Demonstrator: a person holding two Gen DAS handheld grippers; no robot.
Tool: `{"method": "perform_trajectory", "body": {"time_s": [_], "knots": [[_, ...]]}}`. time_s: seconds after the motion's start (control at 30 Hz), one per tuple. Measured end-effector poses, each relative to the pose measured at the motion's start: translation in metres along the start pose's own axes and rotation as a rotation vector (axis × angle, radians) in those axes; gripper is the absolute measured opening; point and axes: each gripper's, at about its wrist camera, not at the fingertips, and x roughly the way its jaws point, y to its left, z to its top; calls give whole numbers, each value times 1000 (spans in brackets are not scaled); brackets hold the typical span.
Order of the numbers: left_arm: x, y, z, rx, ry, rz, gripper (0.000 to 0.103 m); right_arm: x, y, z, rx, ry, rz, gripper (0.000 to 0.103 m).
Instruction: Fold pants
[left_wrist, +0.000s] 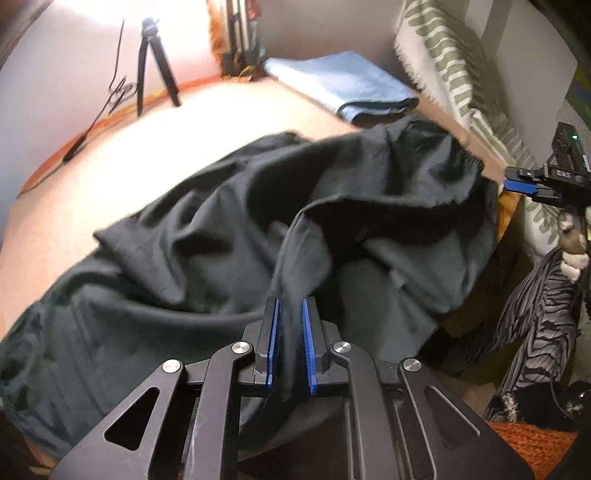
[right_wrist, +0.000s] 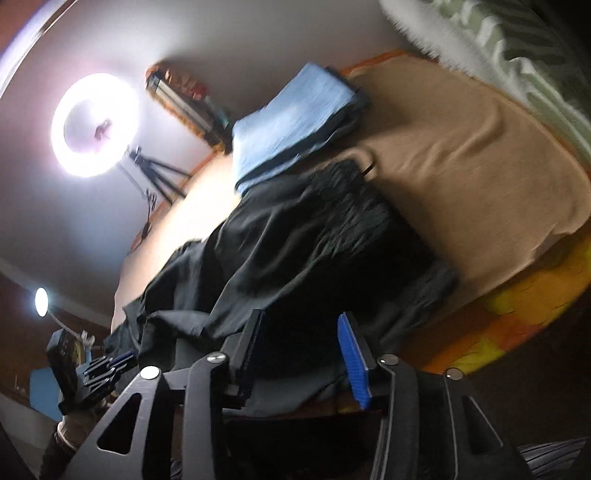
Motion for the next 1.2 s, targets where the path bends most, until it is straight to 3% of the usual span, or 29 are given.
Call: {"method": "perform_trajectory", "body": {"time_s": [0.1,0.2,0.3,0.4,0.5,0.53,0.67,0.8,0.83,0.93,1.2], "knots": [[-3,-25,13,67,-35,-7,12,-9,-24,16,72,-36,4,50],[1,-56,28,149,-51,-28,29,3,-43,33,121,-5,-1,50],[15,-89,42,221,-42,-77,33,19,-57,43,174,35,25,50],[36,-125,52,303,-24,-117,46,39,-59,52,201,64,25,49],[55,-155,57,392,-3,-126,47,53,-59,58,216,82,9,48],[63,-165,59,431,0,-109,47,57,-59,60,221,83,2,40],[84,-184,63,529,3,-33,47,53,-55,62,218,68,13,24],[99,-185,70,534,1,-2,47,27,-48,61,195,40,64,18],[102,-185,71,531,4,-5,47,22,-47,61,193,34,74,14],[103,-183,73,528,9,-37,12,6,-48,61,203,20,103,12],[64,-194,71,538,-47,-137,7,-11,-58,47,194,23,105,11]]}}
